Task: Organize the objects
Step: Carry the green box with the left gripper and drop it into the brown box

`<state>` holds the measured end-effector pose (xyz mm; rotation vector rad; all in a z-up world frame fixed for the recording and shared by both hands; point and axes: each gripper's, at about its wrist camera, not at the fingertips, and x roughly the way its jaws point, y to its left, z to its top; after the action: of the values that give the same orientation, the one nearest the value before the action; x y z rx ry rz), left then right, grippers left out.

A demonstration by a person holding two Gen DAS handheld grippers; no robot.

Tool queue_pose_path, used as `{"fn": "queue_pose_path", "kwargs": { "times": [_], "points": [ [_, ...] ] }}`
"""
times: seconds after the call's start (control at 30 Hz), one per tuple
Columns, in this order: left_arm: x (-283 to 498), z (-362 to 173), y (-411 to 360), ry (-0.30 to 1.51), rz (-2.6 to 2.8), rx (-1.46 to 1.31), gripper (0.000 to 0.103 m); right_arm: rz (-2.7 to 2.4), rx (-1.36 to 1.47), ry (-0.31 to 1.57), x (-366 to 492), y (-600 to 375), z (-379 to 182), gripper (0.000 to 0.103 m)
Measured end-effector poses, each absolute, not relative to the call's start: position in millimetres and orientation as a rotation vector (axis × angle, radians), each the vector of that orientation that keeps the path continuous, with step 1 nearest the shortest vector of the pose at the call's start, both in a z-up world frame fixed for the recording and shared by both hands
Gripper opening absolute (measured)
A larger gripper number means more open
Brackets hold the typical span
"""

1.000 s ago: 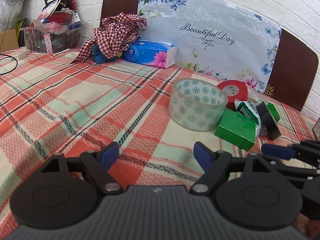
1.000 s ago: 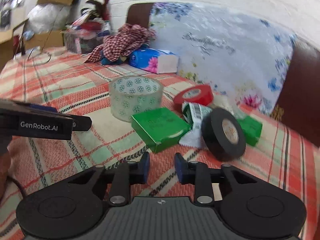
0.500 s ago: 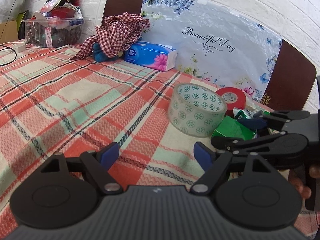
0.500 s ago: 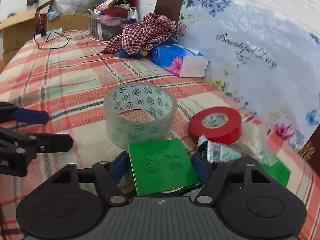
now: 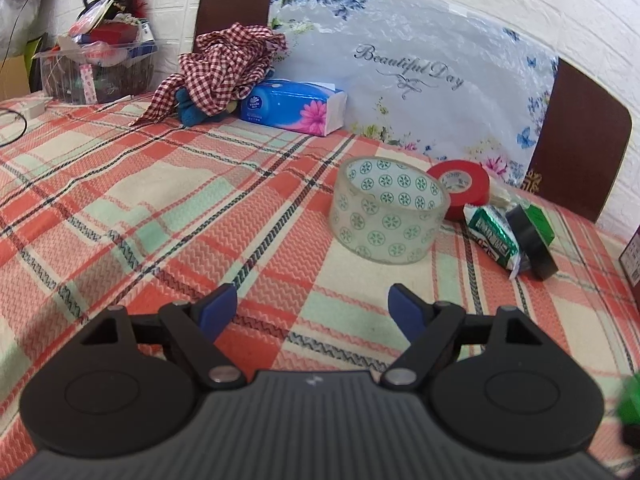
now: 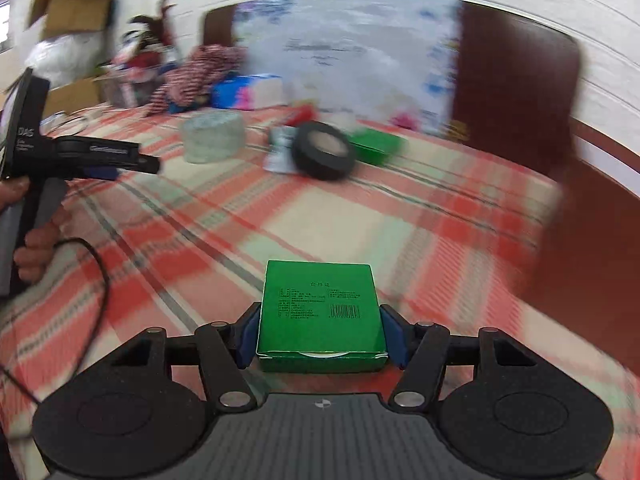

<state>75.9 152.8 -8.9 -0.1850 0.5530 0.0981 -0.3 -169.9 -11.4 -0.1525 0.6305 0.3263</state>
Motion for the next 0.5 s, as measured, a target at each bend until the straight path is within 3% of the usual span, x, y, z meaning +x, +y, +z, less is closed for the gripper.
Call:
{"fn": "queue_pose_path", "kwargs": {
  "times": [0.1,0.27,0.5],
  "points": [
    [79,-9,140,0.582,0.093,-0.102,0.086,0.189,-0.11,0.639,-26,-202,-11,0.06],
    [75,2,100,0.645,0.005,-0.049,0.086,0.108,-0.078,0.63,-58,-224,-14,0.069],
    [47,34,-27,0.67,-0.402,0.028,0.085,0.104,-0.074,0.606,-69,-226,-14,0.072]
  ]
}}
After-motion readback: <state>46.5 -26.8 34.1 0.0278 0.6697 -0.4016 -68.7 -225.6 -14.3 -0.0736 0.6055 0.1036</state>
